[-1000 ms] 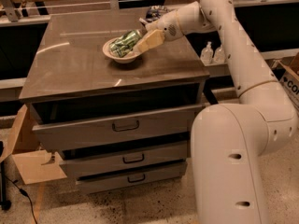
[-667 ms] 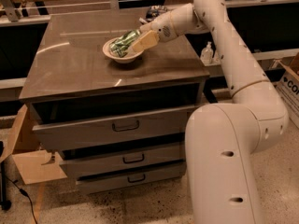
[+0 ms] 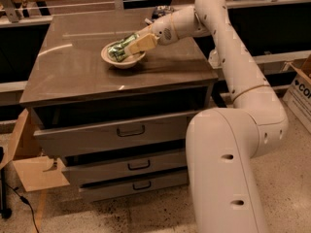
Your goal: Pick green can from paper bowl and place on counter
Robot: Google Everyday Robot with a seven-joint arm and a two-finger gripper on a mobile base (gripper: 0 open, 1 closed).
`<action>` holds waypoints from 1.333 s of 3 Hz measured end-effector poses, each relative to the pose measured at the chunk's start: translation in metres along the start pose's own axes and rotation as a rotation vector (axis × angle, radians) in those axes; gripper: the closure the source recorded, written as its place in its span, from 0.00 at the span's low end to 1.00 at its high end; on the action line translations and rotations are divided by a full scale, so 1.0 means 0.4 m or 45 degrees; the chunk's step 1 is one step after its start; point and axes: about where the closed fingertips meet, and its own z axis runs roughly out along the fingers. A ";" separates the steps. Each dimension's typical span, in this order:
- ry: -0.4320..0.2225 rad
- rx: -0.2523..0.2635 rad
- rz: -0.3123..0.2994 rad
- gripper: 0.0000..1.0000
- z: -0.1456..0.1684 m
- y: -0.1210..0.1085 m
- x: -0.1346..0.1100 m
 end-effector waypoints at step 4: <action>-0.243 0.063 0.037 1.00 -0.098 0.008 -0.089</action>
Offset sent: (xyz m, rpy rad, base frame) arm -0.0165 -0.0083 0.0089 0.0523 -0.0034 0.0341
